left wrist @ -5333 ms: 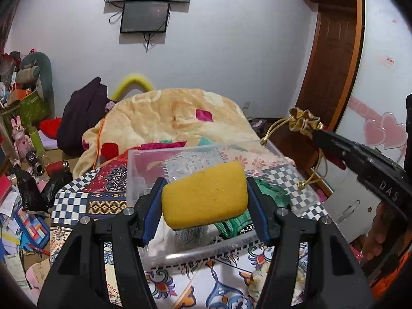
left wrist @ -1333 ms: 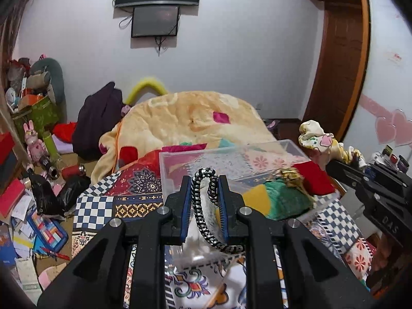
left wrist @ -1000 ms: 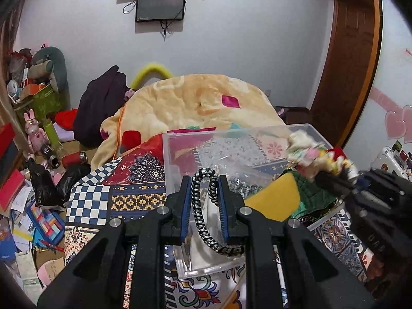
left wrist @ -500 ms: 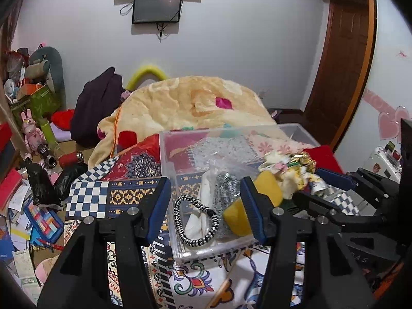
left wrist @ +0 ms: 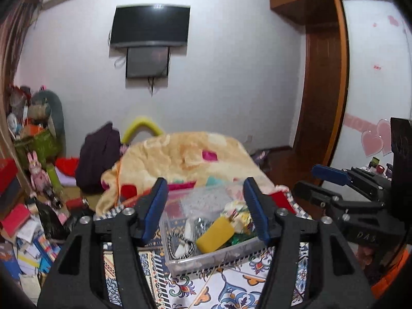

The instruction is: Organize soft objects

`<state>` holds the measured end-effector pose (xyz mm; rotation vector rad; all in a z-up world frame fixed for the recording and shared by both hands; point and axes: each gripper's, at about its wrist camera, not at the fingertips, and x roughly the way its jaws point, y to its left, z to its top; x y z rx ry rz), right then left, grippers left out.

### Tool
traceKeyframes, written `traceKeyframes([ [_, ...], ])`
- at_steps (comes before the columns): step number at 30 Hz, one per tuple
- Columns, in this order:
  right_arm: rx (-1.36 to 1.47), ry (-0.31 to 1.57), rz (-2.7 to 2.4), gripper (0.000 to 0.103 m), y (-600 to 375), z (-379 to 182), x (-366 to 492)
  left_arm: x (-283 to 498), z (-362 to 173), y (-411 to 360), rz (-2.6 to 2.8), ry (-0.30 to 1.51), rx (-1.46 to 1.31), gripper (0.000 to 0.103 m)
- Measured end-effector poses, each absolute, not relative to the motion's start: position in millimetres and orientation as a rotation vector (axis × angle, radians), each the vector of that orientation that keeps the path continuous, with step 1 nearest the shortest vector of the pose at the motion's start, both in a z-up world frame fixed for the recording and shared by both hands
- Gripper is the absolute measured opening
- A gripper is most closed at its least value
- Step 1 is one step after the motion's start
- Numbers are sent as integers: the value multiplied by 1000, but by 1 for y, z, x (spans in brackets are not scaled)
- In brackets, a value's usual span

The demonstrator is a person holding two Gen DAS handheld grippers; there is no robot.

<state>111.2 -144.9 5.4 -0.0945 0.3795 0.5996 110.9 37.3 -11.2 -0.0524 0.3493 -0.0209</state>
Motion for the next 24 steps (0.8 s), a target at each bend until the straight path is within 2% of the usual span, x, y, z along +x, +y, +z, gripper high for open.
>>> traceKeyframes([
  [2,-77,343,596,59,-150,16,103,99,-2,33,-21,311,-46,67],
  [4,-61,307,592,68,-155,23,95,90,5,31,-29,284,-47,70],
  [6,-51,279,593,69,-159,29,88,81,11,29,-34,259,-48,73],
  [8,-45,257,594,70,-162,32,81,74,16,26,-32,233,-44,78],
  [10,-39,241,592,78,-165,33,76,66,21,25,-29,210,-46,88],
  [12,-27,223,590,83,-167,34,71,59,24,23,-32,188,-51,91],
  [17,-26,207,586,85,-170,31,67,51,26,21,-26,172,-53,98],
  [20,-21,193,570,101,-170,29,65,49,25,22,-29,172,-65,101],
  [24,-15,183,558,103,-172,29,63,49,22,23,-27,179,-75,102],
])
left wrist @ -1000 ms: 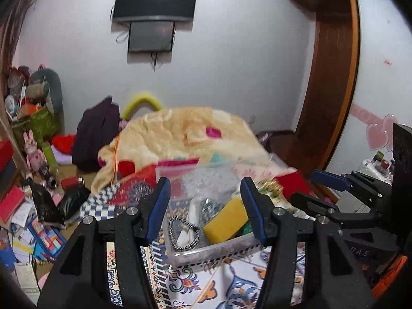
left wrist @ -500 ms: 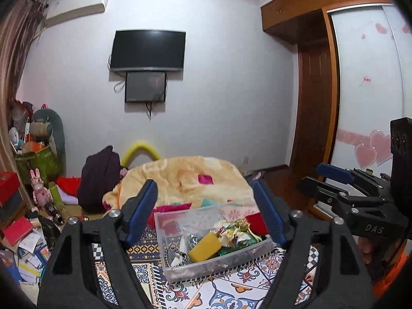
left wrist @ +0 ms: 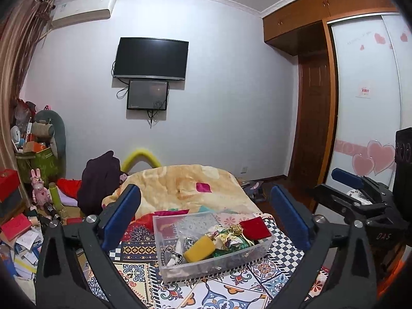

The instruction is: Organize soft objects

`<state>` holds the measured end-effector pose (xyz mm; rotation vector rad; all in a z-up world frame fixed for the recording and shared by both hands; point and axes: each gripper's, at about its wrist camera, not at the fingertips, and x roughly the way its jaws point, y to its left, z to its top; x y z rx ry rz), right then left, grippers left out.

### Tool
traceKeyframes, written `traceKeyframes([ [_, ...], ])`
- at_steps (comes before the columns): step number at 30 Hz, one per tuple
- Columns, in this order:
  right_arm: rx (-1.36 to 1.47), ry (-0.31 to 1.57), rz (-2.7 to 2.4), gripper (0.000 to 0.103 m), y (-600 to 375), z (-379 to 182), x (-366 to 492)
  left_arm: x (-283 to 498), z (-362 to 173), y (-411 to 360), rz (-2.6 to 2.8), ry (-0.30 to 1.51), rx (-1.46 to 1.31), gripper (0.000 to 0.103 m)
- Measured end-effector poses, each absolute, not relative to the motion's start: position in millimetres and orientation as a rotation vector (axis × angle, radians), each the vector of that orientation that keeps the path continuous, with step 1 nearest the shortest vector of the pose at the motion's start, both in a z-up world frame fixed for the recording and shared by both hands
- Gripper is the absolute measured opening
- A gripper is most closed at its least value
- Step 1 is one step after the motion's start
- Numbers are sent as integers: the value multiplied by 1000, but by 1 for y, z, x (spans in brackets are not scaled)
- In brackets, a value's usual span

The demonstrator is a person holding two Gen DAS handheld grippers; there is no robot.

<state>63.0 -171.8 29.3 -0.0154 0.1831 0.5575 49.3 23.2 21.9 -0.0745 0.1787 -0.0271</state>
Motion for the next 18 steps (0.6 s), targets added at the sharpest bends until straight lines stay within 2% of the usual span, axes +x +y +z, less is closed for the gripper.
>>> traceKeyframes([
  [18,-11,184,562,103,-179,27,61,50,18,23,-17,184,-82,103],
])
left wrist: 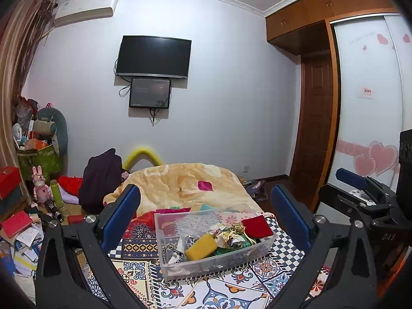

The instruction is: Organize soft objects

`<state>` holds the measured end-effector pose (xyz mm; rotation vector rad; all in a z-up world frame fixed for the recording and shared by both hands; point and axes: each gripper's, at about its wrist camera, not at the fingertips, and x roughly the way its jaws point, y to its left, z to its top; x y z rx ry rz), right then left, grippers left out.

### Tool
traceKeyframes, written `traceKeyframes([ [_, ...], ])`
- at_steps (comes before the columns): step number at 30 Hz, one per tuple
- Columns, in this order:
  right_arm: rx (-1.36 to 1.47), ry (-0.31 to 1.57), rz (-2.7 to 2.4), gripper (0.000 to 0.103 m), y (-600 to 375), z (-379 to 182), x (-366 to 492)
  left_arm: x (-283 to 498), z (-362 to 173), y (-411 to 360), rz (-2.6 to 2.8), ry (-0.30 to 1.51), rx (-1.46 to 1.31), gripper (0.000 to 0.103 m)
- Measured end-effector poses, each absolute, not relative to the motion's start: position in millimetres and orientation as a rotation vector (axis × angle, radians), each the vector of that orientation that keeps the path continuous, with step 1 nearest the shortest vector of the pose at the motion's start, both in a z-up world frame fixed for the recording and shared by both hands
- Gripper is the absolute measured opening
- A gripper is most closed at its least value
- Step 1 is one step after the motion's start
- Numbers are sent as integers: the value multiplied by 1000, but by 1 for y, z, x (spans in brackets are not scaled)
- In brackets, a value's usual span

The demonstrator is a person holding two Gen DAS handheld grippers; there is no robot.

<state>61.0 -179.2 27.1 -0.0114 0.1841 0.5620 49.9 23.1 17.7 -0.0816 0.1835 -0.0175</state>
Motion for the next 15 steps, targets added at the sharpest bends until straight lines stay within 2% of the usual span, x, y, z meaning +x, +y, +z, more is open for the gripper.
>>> traceKeyframes([
  [15,-11,182,563,103,-180,27,61,50,17,21,-14,182,-76,103],
])
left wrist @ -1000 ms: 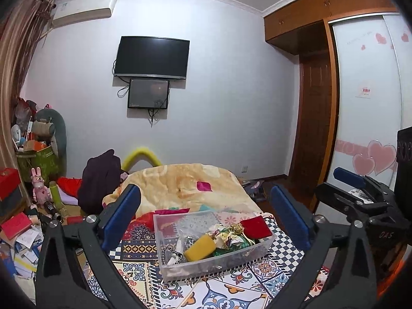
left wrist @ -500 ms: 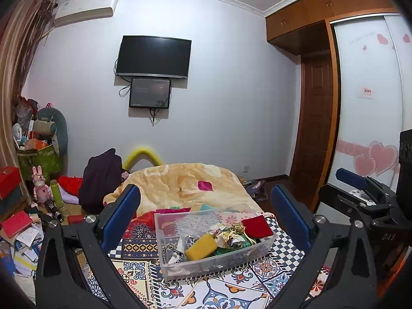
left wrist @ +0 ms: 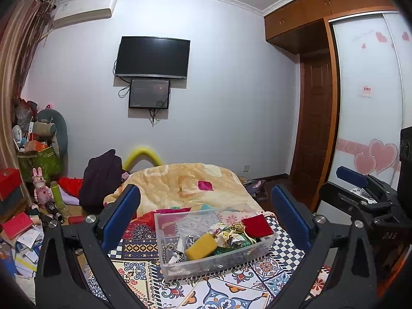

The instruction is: Organize soft objects

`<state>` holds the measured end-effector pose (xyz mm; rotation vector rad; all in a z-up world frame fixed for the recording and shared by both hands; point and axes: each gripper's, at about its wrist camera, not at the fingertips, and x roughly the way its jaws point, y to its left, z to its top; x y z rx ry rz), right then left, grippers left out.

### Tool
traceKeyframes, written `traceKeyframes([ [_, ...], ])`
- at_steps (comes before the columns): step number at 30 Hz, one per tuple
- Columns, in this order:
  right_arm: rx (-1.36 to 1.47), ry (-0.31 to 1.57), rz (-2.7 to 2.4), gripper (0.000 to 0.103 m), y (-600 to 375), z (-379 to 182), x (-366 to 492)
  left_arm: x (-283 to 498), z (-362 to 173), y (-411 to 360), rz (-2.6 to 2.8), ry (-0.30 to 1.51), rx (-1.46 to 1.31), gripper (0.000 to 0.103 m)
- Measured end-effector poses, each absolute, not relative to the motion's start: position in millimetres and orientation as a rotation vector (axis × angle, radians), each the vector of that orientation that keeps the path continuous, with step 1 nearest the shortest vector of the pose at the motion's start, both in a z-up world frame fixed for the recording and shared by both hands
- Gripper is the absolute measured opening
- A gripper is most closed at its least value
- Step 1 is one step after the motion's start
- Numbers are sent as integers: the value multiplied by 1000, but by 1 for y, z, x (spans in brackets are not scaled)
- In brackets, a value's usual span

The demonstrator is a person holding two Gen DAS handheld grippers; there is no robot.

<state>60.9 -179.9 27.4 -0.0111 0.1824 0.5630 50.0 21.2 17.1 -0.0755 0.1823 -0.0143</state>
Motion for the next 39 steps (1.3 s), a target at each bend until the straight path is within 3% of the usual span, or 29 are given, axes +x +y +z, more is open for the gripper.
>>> traceKeyframes([
  [39,-16,179,553,103,-185,30,61,49,16,27,-52,204,-89,103],
])
